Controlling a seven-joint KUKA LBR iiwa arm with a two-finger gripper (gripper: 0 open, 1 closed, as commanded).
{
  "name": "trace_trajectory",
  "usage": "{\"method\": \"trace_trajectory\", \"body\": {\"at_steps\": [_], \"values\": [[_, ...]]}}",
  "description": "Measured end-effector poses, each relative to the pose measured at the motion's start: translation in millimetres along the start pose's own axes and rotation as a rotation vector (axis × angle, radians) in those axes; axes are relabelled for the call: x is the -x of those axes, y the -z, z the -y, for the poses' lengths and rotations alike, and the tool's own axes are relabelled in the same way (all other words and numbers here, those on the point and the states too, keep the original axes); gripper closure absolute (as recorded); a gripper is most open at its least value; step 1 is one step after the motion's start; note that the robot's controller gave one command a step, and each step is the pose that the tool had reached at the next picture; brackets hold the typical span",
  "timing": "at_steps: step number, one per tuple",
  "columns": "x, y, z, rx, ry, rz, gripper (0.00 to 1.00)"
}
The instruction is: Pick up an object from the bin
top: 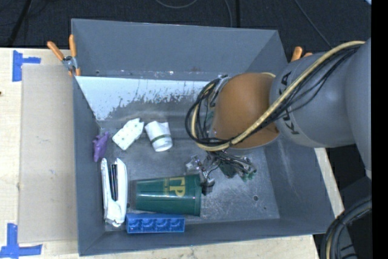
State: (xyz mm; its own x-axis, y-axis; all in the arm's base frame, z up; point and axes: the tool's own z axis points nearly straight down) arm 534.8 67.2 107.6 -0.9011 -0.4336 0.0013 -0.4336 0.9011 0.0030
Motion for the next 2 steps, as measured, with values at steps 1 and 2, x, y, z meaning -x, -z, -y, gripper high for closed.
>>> {"method": "trace_trajectory", "body": {"at_steps": [1,2], "values": [[-0.6,16,-1,0.001,-0.001,-0.002,1.00],[0.9,31,0,-0.001,-0.001,0.004,1.00]]}}
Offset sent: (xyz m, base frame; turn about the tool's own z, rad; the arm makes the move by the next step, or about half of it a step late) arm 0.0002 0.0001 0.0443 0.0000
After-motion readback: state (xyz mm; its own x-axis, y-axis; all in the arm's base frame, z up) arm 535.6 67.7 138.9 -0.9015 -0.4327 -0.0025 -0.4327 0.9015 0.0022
